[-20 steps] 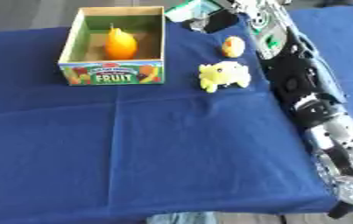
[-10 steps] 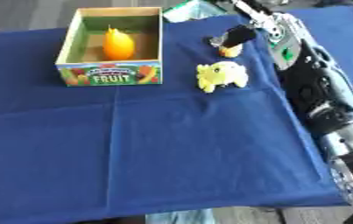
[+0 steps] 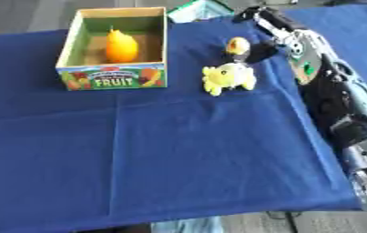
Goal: Pick up objects on the table and place them in the box.
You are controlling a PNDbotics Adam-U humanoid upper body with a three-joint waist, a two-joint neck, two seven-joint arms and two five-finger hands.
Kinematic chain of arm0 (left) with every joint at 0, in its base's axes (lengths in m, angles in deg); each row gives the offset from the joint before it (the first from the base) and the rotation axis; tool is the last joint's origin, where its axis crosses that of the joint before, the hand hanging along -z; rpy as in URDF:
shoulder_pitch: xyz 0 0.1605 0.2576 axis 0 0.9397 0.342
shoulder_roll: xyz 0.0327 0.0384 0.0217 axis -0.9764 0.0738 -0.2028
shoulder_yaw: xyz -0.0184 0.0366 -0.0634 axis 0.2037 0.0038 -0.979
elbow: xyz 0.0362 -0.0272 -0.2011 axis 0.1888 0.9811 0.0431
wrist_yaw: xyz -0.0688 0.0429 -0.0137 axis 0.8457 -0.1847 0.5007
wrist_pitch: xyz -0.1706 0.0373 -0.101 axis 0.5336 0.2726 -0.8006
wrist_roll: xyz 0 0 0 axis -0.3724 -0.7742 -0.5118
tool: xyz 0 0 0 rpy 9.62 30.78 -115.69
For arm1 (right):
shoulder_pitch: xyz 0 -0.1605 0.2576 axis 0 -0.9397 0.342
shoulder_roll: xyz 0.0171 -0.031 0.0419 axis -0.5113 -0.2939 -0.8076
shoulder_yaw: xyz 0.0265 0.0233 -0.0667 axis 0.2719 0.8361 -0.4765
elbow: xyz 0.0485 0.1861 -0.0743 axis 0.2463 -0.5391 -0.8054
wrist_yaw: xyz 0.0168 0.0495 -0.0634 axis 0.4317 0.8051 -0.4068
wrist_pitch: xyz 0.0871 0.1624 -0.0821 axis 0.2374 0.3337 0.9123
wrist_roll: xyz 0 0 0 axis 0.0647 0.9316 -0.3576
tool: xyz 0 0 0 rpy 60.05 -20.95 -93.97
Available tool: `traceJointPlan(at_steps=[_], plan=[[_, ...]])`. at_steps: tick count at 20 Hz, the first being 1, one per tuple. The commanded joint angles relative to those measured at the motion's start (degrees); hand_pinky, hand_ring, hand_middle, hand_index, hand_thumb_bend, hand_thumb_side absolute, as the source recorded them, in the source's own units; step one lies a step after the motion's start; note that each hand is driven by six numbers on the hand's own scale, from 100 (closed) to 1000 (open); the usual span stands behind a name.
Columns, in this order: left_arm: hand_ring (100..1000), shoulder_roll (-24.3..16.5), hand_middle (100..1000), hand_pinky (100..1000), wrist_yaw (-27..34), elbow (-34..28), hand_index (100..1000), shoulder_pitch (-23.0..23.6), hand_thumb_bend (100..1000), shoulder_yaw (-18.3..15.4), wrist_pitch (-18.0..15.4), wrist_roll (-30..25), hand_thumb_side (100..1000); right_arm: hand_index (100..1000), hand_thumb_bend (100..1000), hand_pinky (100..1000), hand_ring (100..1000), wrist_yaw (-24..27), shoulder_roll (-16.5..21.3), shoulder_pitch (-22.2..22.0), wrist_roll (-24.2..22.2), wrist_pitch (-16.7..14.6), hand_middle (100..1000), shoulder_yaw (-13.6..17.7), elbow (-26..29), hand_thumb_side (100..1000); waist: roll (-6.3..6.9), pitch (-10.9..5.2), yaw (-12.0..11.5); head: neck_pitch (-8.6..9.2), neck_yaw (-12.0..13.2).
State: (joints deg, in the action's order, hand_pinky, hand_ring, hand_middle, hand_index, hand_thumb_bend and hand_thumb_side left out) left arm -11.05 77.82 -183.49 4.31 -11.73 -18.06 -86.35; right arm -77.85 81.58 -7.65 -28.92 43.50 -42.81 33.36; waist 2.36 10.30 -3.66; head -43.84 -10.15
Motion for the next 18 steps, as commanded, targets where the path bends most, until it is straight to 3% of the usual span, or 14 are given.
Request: traceJointPlan(at_steps=[1, 18], plan=[[624, -1.46, 543, 744, -0.25, -1.01, 745, -0.33, 100, -0.55, -0.07, 0.17, 513, 830, 522, 899, 887, -1.1, 2.03, 0.67, -0.67, -0.59, 772, 0.53, -0.29, 305, 0.0, -0.88, 0.09, -0.27, 0.19], [623, -1.44, 543, 744, -0.19, -0.95, 746, -0.21, 100, -0.63, -0.12, 0.23, 515, 814, 526, 901, 882, -1.57, 1.76, -0.76, -9.21, -4.69, 750, 0.41, -0.69, 305, 0.23, -0.88, 0.37, -0.27, 0.16]])
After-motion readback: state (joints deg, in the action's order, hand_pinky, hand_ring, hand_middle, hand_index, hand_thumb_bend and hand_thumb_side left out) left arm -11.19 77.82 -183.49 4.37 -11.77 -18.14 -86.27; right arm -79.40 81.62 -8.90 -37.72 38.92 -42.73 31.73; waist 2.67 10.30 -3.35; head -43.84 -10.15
